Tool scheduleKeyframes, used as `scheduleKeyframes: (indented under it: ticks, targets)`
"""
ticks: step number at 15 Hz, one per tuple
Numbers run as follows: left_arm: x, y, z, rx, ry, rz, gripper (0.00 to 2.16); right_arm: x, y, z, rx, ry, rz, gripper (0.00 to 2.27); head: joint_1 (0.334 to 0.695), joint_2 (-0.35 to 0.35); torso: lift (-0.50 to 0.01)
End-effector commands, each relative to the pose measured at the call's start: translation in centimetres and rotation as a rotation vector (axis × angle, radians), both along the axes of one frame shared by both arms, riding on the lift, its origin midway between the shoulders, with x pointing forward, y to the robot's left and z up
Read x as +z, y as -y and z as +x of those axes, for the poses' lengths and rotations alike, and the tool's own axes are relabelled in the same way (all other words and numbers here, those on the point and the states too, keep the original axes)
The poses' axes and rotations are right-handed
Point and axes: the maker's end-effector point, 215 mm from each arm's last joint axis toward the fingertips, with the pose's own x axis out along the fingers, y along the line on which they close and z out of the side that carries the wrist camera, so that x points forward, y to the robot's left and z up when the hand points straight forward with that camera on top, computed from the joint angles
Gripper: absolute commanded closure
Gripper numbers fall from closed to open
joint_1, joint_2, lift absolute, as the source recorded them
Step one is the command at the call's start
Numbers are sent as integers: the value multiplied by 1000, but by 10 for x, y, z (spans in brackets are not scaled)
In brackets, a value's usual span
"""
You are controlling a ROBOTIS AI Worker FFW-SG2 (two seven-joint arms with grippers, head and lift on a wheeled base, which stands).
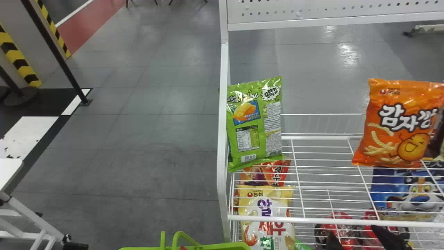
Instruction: Hold basket handle with left hand then pick Jagalchi snack with right hand and place into basket
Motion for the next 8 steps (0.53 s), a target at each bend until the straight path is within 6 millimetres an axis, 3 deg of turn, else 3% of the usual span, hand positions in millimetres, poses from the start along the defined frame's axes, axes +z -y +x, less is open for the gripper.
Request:
scheduleKeyframes:
  ticks: [1, 8]
  targets:
    - [2, 1, -1, -2, 0, -11, 2142, 2, 7, -5, -14, 29, -11, 90, 695, 94, -9]
    - [3, 4, -1, -8, 2, -15, 2142, 5, 14, -15, -25, 57, -27, 90, 695, 58, -9]
